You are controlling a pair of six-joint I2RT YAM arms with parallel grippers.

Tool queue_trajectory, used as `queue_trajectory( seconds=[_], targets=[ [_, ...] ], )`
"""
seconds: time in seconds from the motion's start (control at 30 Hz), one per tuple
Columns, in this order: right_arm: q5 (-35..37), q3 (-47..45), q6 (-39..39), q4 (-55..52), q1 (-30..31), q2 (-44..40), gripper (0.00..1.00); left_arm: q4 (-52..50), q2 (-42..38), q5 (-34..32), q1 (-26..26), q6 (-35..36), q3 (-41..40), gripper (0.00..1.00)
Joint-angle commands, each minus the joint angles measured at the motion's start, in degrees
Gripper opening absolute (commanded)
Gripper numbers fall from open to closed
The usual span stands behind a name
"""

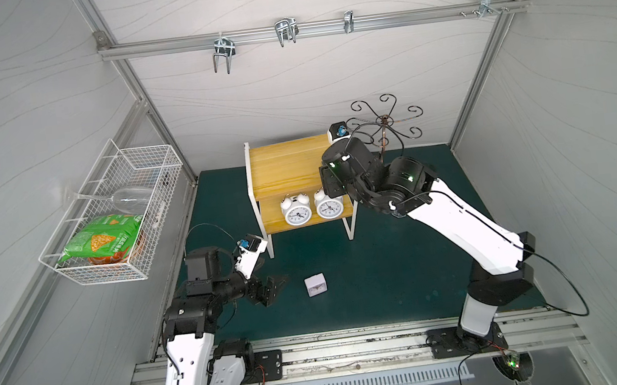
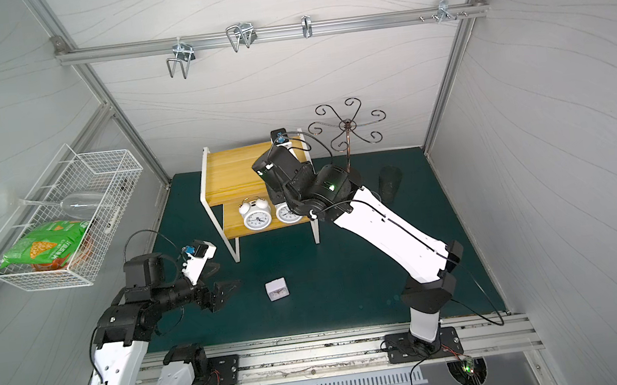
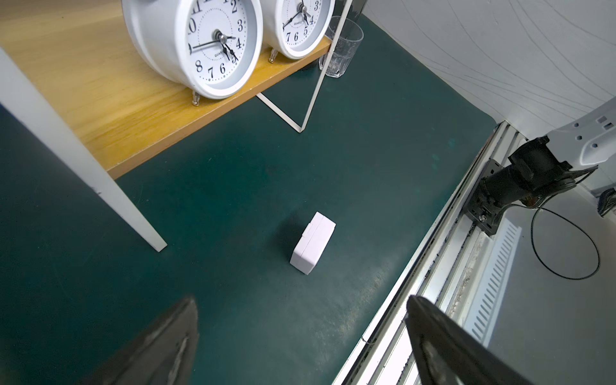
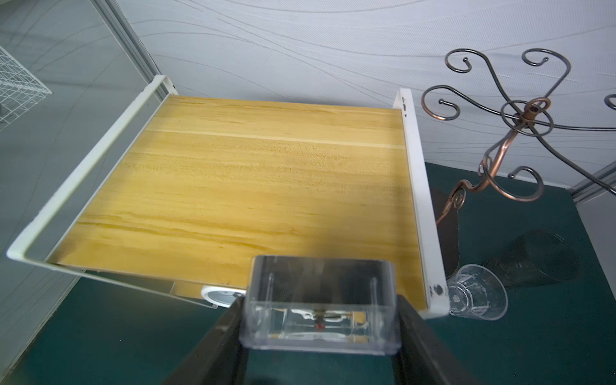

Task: Place the alarm clocks on the shelf by style
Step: Place the alarm on the shelf.

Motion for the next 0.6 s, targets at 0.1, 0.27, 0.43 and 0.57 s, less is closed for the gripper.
queue_trajectory(
  seconds=[0.1,0.27,0.43,0.57],
  targets=[
    [-1.7,9.2,-1.7,-5.2,-2.6,6.1,0.56,1.0,-0.6,0.1,-0.1,-0.9,0.7,0.99],
    [-2.0,11.9,-1.4,-6.1,-4.1,8.4,0.56,1.4,-0.8,0.1,-0.2,-0.9,-0.3,0.99],
    [-2.6,12.9,-1.4,-6.2,-5.2,9.8,0.56,1.7,-0.8,0.1,-0.2,-1.2,-0.6,0.99],
    [-2.7,13.0,-1.6,-6.0,-5.8,10.5,0.57,1.8,-1.0,0.1,-0.2,-1.3,-0.9,0.99]
  ],
)
